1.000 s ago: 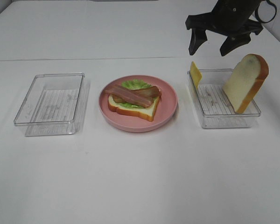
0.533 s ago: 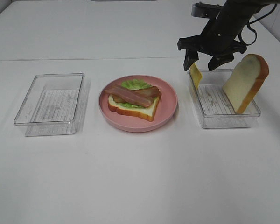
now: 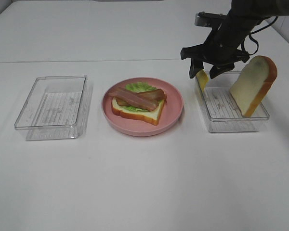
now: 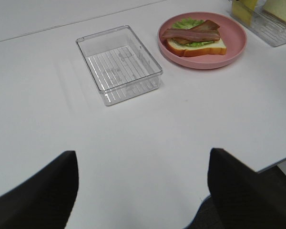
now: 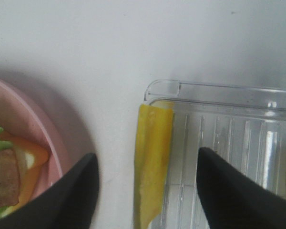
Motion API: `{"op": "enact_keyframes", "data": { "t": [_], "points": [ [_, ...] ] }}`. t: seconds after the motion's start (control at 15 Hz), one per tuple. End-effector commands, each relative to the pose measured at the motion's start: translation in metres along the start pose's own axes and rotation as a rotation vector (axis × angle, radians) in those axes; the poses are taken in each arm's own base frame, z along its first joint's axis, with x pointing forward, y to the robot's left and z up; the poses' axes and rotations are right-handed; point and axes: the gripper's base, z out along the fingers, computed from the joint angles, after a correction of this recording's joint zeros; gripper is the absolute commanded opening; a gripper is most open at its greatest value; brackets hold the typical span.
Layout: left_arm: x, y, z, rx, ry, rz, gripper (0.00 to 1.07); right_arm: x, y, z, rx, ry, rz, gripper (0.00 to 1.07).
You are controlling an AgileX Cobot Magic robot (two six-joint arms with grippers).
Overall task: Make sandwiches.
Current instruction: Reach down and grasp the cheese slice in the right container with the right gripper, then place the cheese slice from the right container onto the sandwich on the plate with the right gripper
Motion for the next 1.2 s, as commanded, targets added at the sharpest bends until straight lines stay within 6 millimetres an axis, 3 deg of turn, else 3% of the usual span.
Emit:
{"op": "enact_keyframes", "data": {
  "t": [0.07,0.27,0.33,0.47,0.87,1.0,1.2],
  "points": [
    [0.002,0.0,-0.002,-0.003,-0.027,0.004,0.72,0.0,-0.002,0.005,0.015,0.01,-0.011,0.45],
    [0.002,0.0,-0.002,-0.003,-0.027,0.004,0.72,0.0,-0.002,0.002,0.015,0.011,-0.011,0.09],
    [0.002,0.0,-0.002,-0.003,-0.027,0.004,0.72,0.001,-0.002,0.002,0.015,0.017,-0.011,0.03],
    [0.002,0.0,-0.002,-0.003,-0.027,0.004,0.72,0.002,-0.002,-0.001,0.015,0.031,-0.012,0.0],
    [0.002,0.0,-0.002,-0.003,-0.027,0.004,0.72,-0.008,0.013,-0.066,-0.049,-0.085,-0.009,0.0],
    [0.002,0.0,-0.002,-0.003,-0.027,0.004,0.72,-0.008,0.027,-0.09,-0.154,-0.112,-0.02,0.0],
    [0.002,0.0,-0.002,-0.003,-0.027,0.004,0.72,-0.005,0.046,-0.092,-0.361,-0.087,-0.021,0.0]
  ]
}}
